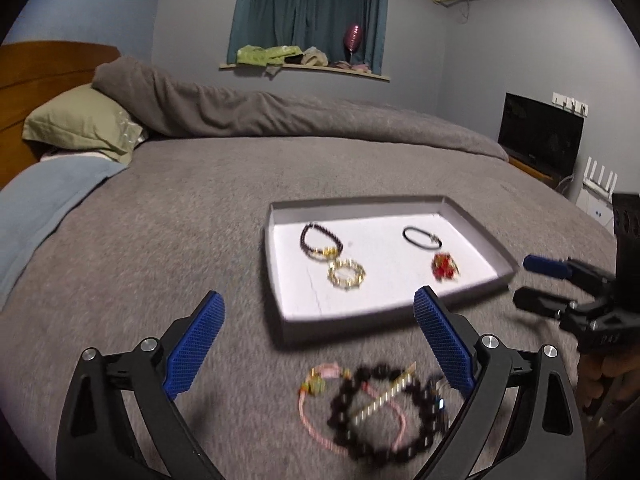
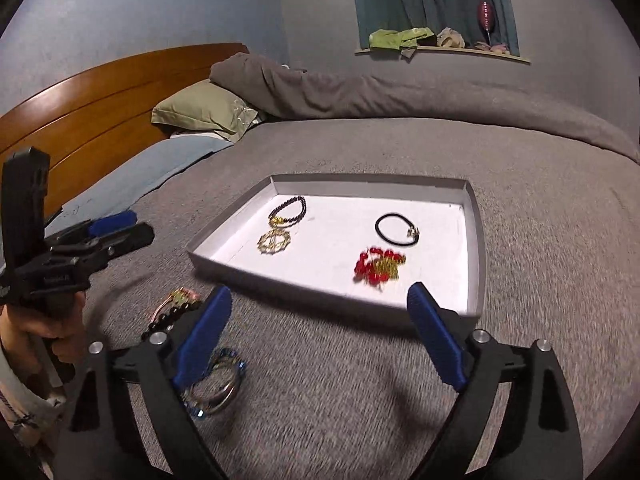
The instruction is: Organize jewelry
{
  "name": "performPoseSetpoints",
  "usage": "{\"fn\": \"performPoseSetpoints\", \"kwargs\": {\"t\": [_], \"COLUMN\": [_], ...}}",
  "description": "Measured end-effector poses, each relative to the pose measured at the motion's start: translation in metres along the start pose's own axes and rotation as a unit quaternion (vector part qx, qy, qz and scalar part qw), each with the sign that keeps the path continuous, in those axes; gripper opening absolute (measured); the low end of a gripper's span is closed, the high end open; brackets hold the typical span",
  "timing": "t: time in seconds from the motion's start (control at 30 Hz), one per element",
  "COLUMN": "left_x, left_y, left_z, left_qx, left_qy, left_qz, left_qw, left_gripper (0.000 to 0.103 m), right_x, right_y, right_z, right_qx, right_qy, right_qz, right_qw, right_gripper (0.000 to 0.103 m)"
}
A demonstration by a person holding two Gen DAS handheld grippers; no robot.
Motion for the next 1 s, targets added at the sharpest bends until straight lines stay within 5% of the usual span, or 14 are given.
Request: {"fn": "performPoseSetpoints", "kwargs": {"t": [0.57, 0.8, 0.93, 1.0], "left_x": [-0.016, -0.020, -0.021, -0.021], "left_y": [0.088, 0.088, 0.087, 0.088], "left_z": [-0.016, -0.010, -0.011, -0.010], "left_qx": [0.026, 0.007, 0.009, 0.010], "left_qy": [0.006, 0.015, 0.015, 0.015], "left_qz": [0.046, 0.038, 0.035, 0.037], "left_qw": [0.9986, 0.9991, 0.9992, 0.9992], "left_gripper": [0.095, 0.095, 0.095, 0.095], "right_x": [-0.010, -0.002, 0.008, 0.014], "right_y": [0.060, 0.071, 0.073, 0.074], "right_z": [0.023, 0.046, 0.055, 0.058], "right_qx": [0.003, -0.019, -0.024, -0.026], "right_qy": [-0.013, -0.027, -0.032, -0.033], "right_qz": [0.021, 0.047, 0.063, 0.073], "right_qw": [1.000, 0.998, 0.997, 0.996], "right_gripper": [0.095, 0.069, 0.045, 0.043]}}
Point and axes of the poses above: each gripper's, at about its wrist camera, not at the fingertips, and x roughly the way its jaws point, z to its left, y to its underside, the point moved 10 cm from there along x, roughly the way its jaws point, and after that the axes turned 2 degrees about -z, right-handed, at the moved point
